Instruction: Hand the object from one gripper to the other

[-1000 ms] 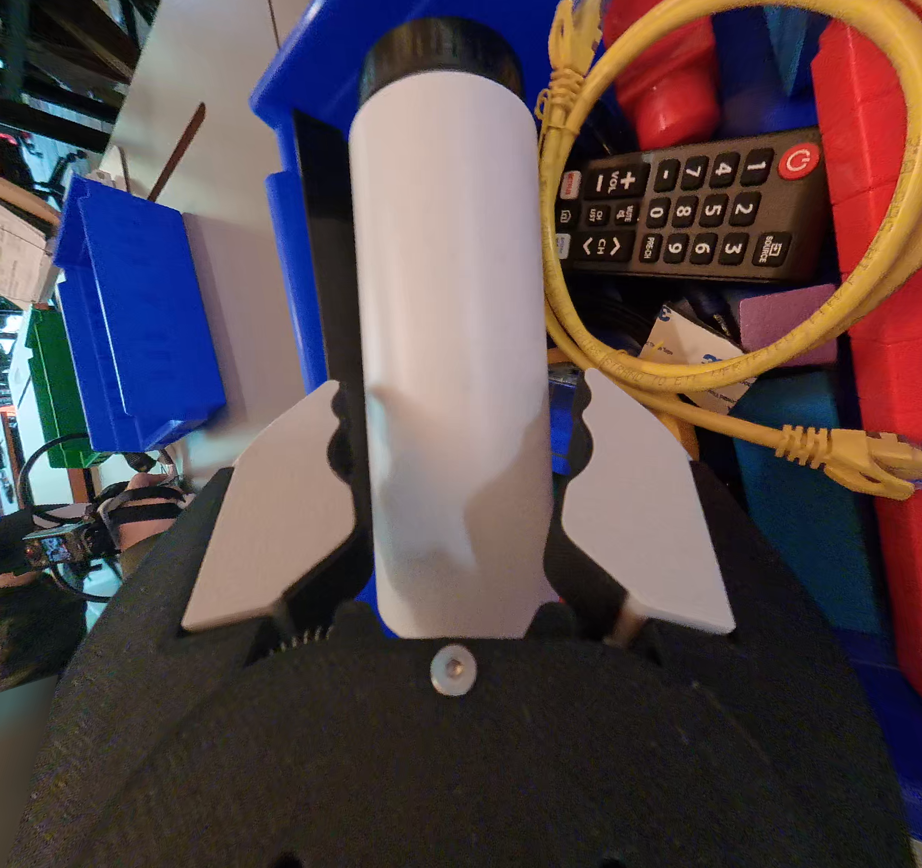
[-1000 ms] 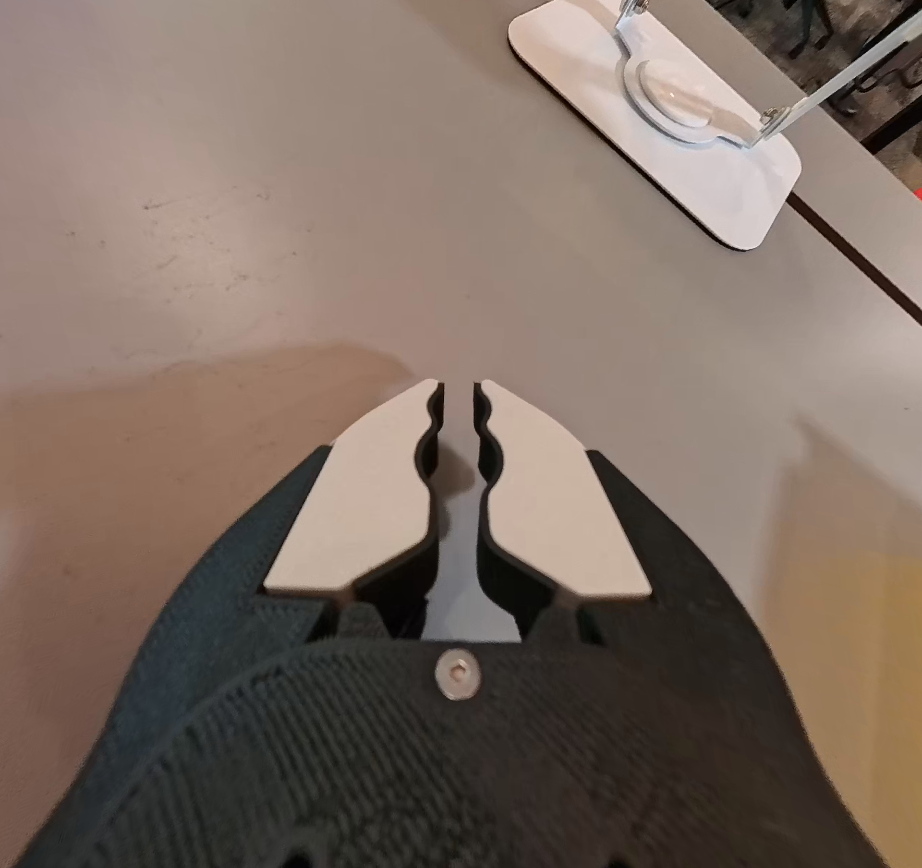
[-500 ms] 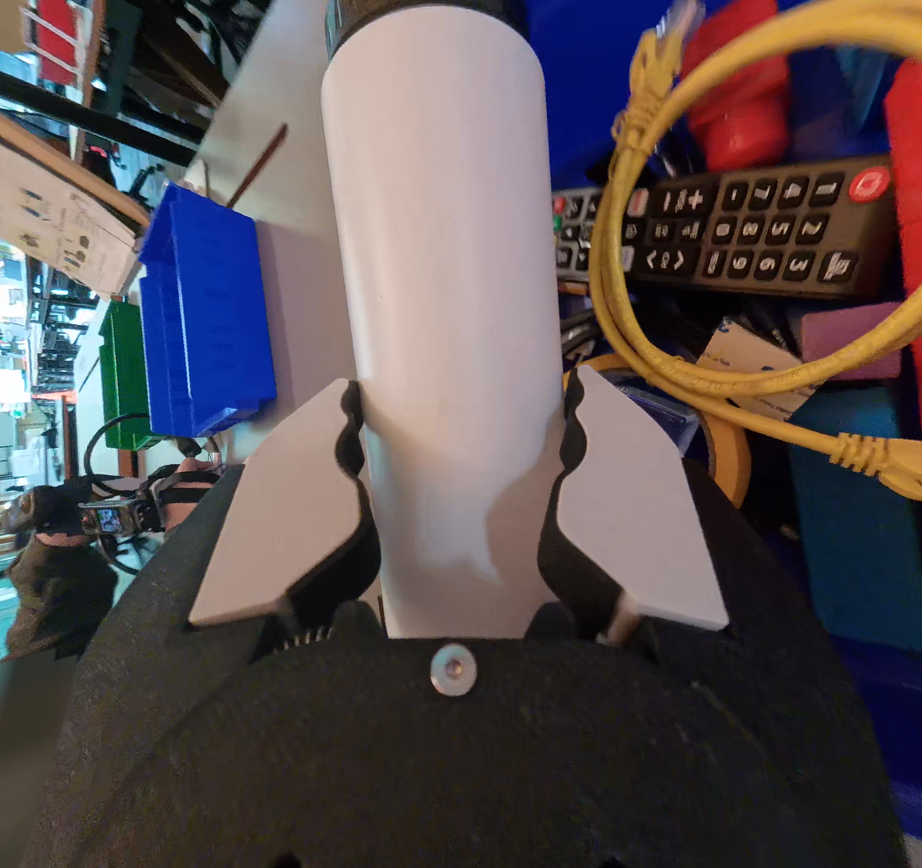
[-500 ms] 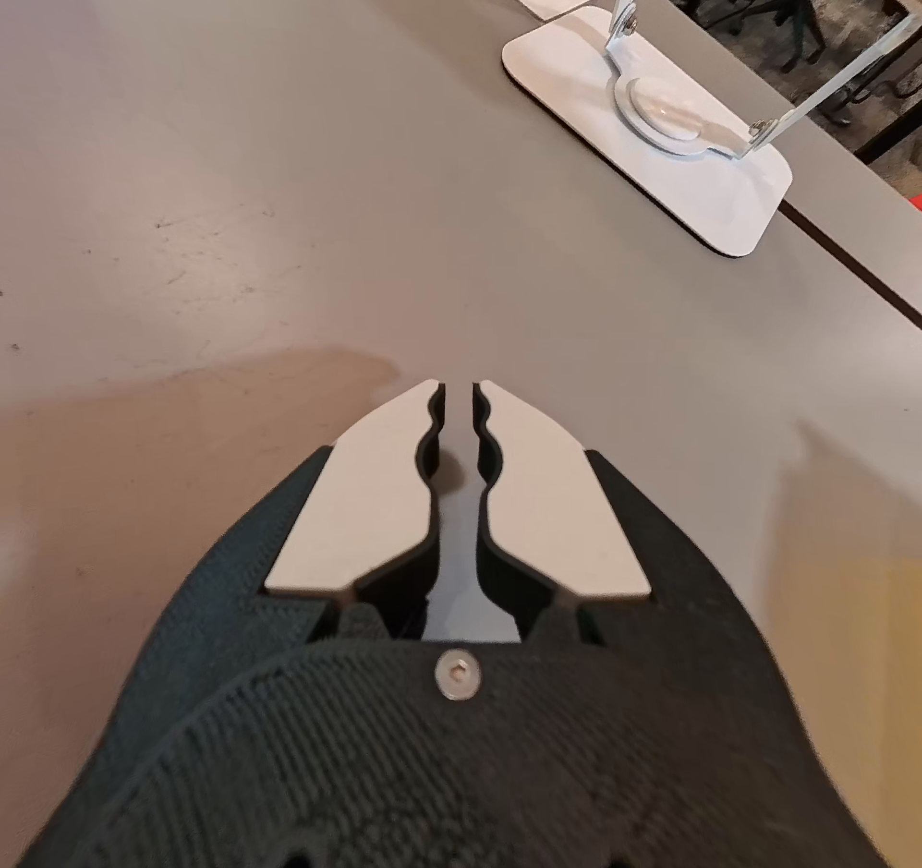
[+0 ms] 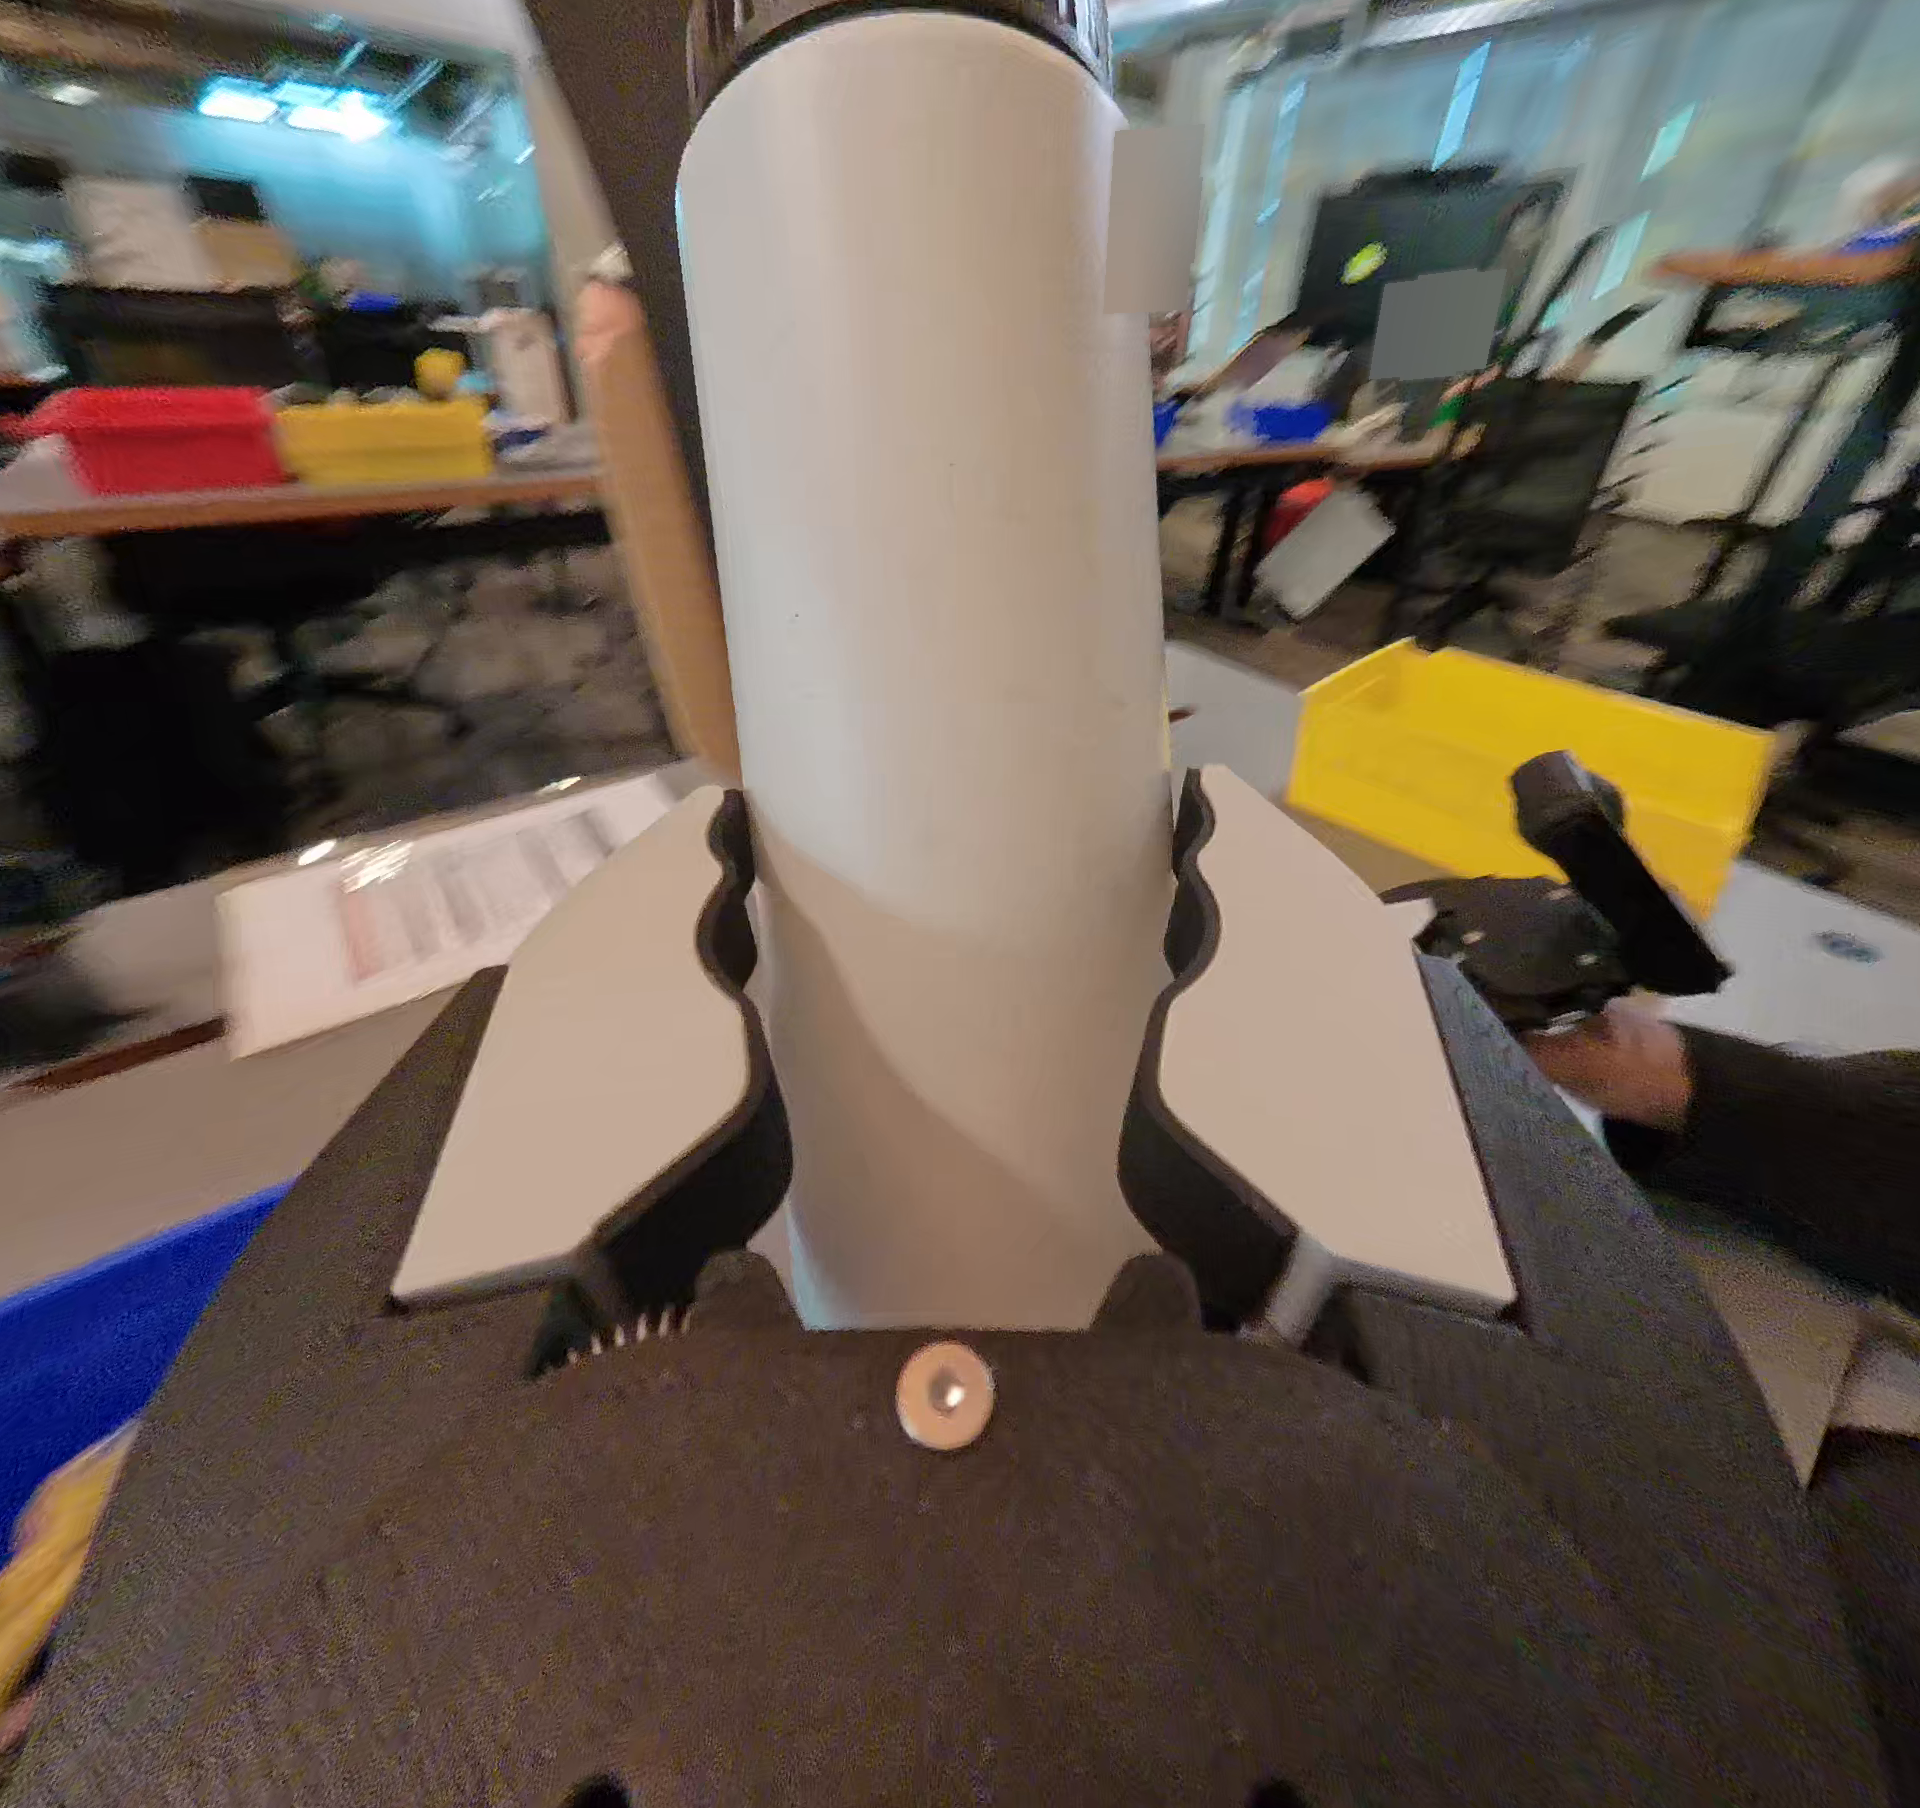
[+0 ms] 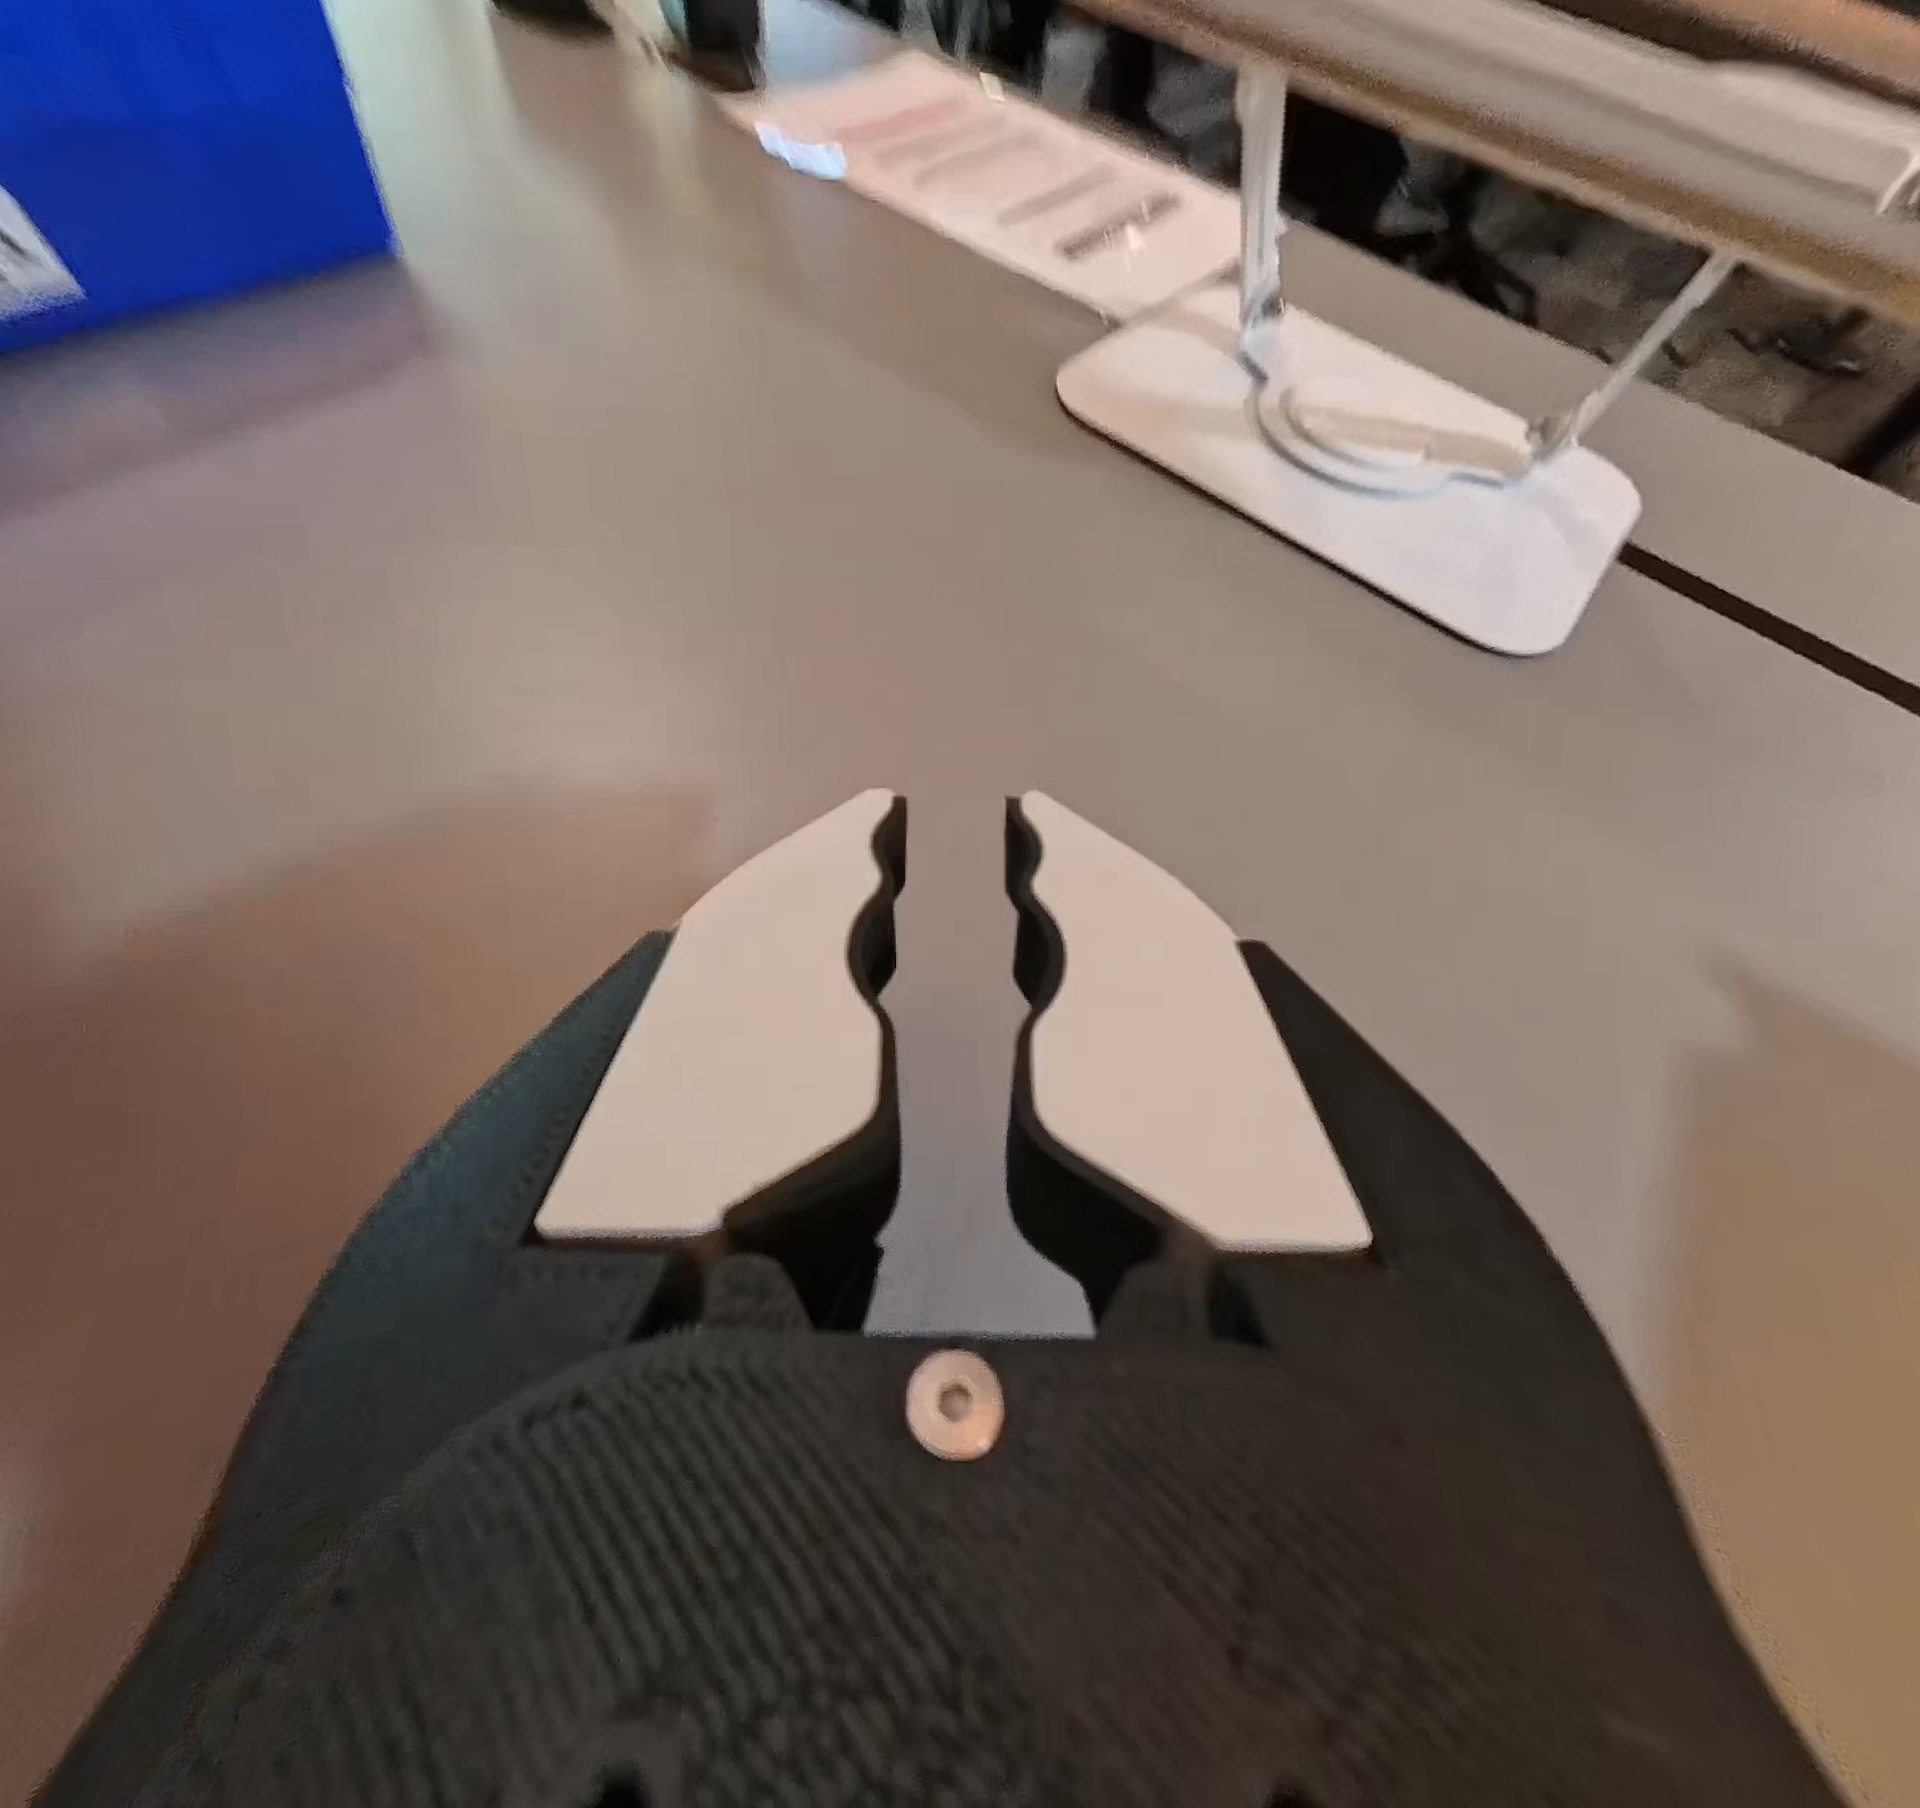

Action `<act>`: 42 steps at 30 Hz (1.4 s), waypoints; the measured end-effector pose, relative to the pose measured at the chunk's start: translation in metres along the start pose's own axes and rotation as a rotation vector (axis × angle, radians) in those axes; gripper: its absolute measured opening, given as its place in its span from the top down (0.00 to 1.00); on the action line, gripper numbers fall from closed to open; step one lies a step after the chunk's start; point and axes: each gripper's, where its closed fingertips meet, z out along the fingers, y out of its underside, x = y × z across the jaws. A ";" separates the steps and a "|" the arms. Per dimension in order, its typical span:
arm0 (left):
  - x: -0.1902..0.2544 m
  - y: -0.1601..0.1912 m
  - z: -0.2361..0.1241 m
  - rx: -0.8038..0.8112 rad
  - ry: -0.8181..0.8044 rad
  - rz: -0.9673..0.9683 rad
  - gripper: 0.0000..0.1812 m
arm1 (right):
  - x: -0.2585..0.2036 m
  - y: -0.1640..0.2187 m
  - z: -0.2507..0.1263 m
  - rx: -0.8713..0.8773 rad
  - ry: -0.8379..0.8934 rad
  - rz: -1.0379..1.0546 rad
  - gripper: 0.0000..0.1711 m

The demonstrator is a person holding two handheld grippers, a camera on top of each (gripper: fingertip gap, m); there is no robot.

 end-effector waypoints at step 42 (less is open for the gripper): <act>0.180 0.173 0.126 -0.112 0.525 0.001 0.55 | -0.015 -0.081 -0.073 0.574 -0.655 0.485 0.52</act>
